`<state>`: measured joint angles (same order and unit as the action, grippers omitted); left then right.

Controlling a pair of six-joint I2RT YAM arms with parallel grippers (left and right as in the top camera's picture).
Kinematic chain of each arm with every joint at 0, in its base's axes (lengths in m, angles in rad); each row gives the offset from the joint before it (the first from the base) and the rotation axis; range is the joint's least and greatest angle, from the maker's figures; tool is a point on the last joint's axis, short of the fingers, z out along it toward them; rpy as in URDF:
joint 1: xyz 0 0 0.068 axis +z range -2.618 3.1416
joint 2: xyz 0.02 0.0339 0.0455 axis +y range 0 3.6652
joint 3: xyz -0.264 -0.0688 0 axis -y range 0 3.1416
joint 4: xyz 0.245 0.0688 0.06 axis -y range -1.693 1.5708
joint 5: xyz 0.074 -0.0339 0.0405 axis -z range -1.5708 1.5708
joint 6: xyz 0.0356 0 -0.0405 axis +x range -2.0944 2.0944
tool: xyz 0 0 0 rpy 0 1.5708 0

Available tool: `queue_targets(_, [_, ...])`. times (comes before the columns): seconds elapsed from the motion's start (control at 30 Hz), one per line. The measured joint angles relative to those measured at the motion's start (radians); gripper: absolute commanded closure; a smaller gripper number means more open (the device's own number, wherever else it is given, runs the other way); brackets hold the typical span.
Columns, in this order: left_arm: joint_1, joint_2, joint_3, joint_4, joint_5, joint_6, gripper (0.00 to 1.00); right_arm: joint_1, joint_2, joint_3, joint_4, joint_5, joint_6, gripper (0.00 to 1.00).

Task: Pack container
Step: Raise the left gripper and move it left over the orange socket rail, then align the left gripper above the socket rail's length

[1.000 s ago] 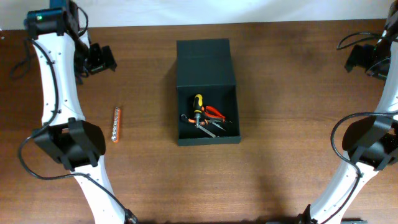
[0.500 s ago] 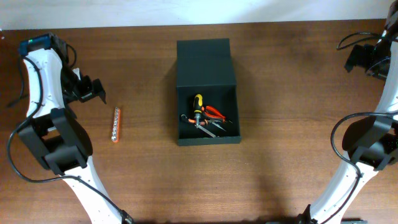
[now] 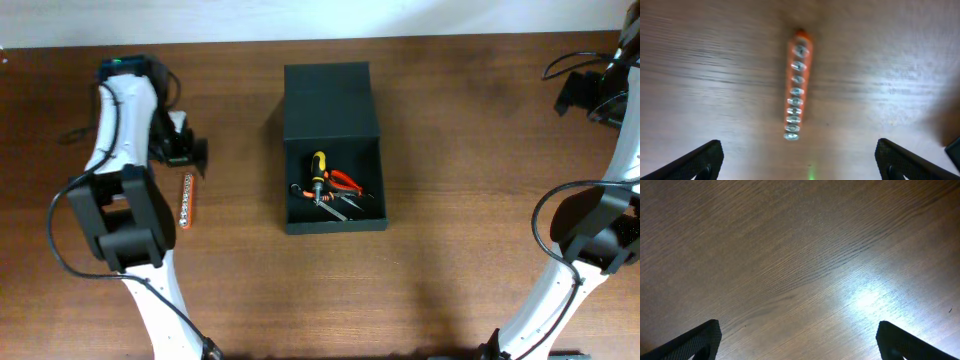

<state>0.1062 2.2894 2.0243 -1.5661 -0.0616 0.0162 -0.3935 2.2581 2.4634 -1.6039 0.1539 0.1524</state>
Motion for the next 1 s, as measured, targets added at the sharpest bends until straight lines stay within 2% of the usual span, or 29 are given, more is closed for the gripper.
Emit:
queue_targets(0.3, [-0.035, 0.000, -0.096, -0.010, -0.003, 0.011, 0.01, 0.000, 0.000, 0.000, 0.000, 0.000, 0.000, 0.01])
queue_targets(0.5, [-0.029, 0.000, -0.106, 0.074, -0.001, 0.011, 0.01, 0.000, 0.000, 0.000, 0.000, 0.000, 0.000, 0.01])
queue_targets(1.0, [0.045, -0.006, -0.117, 0.102, 0.047, 0.011, 0.01, 0.000, 0.000, 0.000, 0.000, 0.000, 0.000, 0.01])
